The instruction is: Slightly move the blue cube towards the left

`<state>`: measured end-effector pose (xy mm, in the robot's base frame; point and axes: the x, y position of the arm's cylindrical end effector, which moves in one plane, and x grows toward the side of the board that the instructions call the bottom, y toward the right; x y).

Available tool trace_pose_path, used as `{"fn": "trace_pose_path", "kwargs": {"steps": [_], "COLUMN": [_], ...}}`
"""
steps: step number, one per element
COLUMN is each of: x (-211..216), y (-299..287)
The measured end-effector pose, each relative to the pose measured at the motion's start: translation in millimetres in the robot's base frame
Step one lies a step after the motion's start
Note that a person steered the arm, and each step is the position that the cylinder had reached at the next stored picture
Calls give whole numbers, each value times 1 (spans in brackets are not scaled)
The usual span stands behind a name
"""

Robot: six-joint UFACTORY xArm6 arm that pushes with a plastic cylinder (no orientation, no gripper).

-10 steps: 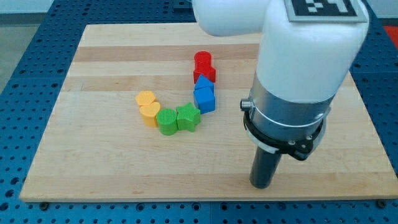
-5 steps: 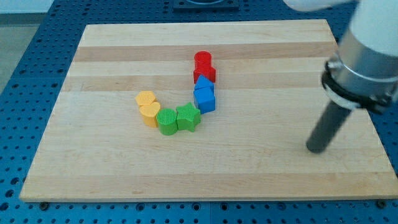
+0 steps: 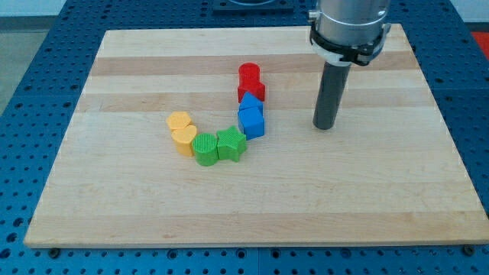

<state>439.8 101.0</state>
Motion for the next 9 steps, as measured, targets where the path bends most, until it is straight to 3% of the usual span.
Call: {"fn": "trace_pose_path", "kwargs": {"steps": [5, 9], "x": [0, 0], "y": [-72, -85]}}
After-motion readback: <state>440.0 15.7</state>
